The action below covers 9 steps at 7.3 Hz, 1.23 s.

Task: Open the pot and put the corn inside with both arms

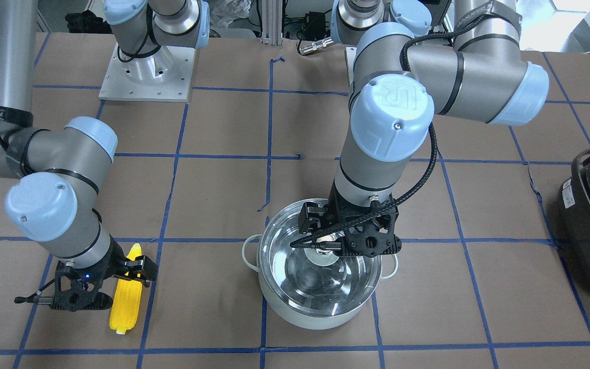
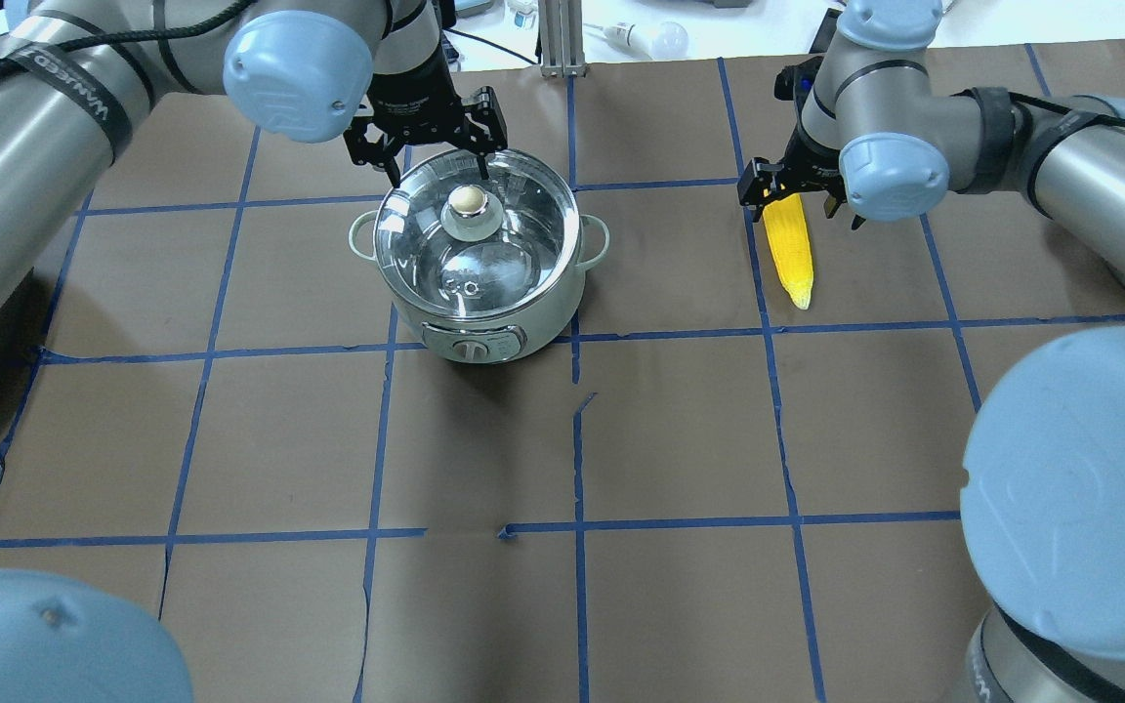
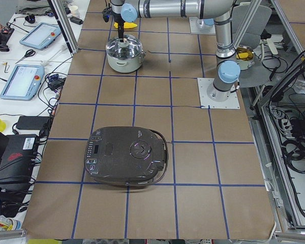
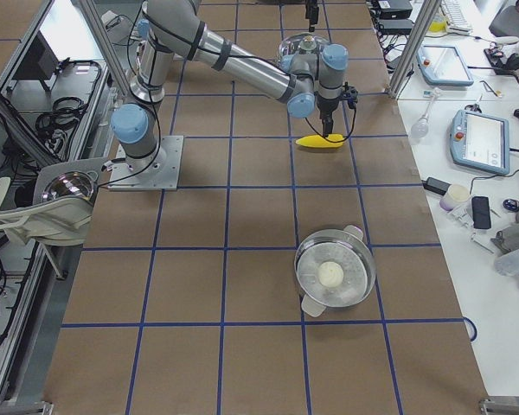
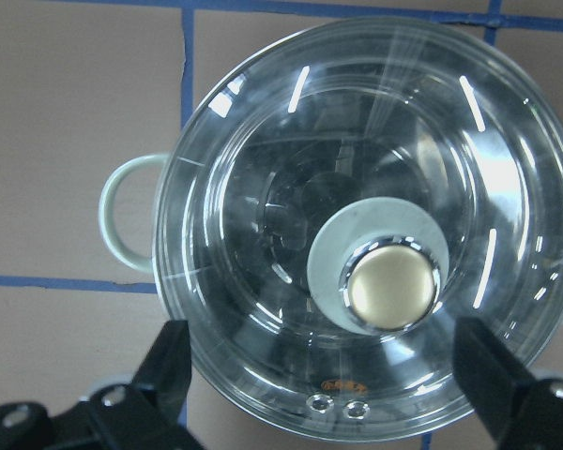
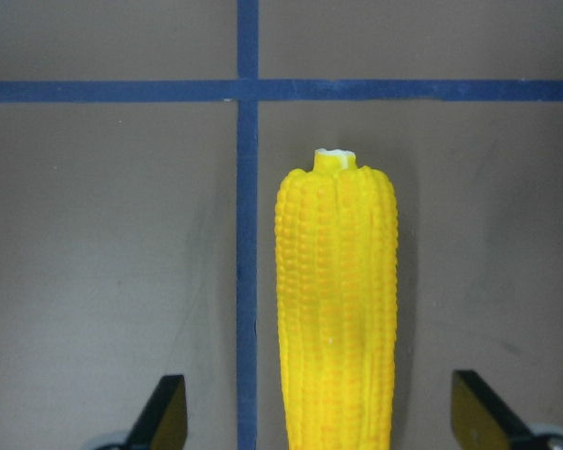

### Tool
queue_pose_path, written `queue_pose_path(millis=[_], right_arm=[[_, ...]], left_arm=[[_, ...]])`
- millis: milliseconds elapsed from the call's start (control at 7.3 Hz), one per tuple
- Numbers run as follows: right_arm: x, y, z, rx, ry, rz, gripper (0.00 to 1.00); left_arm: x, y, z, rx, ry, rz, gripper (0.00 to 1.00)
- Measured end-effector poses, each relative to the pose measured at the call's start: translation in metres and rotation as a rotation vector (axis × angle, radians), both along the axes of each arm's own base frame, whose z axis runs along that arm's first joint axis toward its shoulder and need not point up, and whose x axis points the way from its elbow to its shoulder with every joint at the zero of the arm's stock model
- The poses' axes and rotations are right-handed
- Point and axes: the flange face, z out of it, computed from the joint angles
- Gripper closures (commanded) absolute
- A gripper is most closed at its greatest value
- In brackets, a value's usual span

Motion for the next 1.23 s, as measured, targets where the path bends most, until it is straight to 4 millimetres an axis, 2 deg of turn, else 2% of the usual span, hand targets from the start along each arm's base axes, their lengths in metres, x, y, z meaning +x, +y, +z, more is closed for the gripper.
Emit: queue_pose_path(millis=[137,411,548,685,959,1233], right_arm=[[-0.001,-0.004,-0.017,-0.004,0.003,0.002,0.0],[-0.001,-0.006,-0.037,0.004,0.008,0.003,0.0],[-0.002,-0.006,-0.042,0.01,0.011,0.003,0.08],[-0.002,-0.004,-0.046,0.017,0.015,0.002,0.18],[-0.004,-0.005,-0.046,-0.005,0.023,0.0,1.0],[-0.005,-0.008,-0.043,-0.037,0.024,-0.002,1.0]], left_arm=[[-0.006,-0.003,-0.01,0.013,-0.002,-0.005,0.0],[-0.01,-0.006,-0.023,0.029,-0.005,-0.009,0.0],[-0.011,-0.007,-0.027,0.035,-0.005,-0.009,0.13],[-0.011,-0.008,-0.031,0.041,-0.006,-0.009,0.14],[-0.012,-0.01,-0.036,0.035,-0.002,-0.01,0.63],[-0.012,-0.01,-0.038,0.025,-0.003,-0.01,0.99]])
